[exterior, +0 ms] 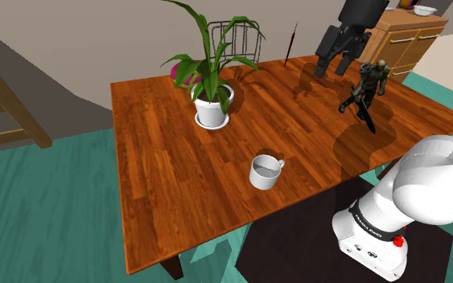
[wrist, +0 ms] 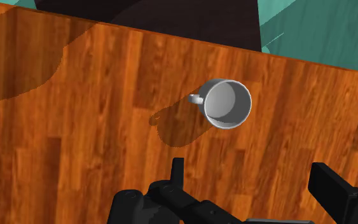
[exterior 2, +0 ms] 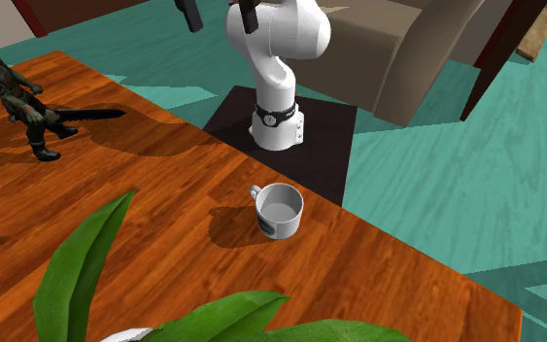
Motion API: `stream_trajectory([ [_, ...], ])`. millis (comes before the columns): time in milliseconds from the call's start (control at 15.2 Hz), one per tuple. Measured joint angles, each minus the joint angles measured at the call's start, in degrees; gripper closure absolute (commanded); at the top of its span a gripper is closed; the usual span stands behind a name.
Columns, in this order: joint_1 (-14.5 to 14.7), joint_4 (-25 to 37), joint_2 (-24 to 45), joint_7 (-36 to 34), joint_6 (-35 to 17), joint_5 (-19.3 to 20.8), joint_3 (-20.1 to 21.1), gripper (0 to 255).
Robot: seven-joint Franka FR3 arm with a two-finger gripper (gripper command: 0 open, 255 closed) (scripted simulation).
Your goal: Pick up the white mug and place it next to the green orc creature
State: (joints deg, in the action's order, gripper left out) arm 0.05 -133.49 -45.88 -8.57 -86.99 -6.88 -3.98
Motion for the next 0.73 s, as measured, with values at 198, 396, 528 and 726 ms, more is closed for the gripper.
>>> stream_trajectory([
  [198, 0.2, -2.4, -0.6, -0.8, -1.9, -0.2, 1.2, 0],
  [396, 0.8, -7.3, -0.9, -3.0, -6.8, -1.1, 4.3, 0],
  [528, 1.2, -10.1, -0.4, -4.2, -10.2, -1.5, 6.1, 0],
  [726, 2.0, -14.4, 1.2, -6.3, -16.3, -2.4, 9.3, 0],
])
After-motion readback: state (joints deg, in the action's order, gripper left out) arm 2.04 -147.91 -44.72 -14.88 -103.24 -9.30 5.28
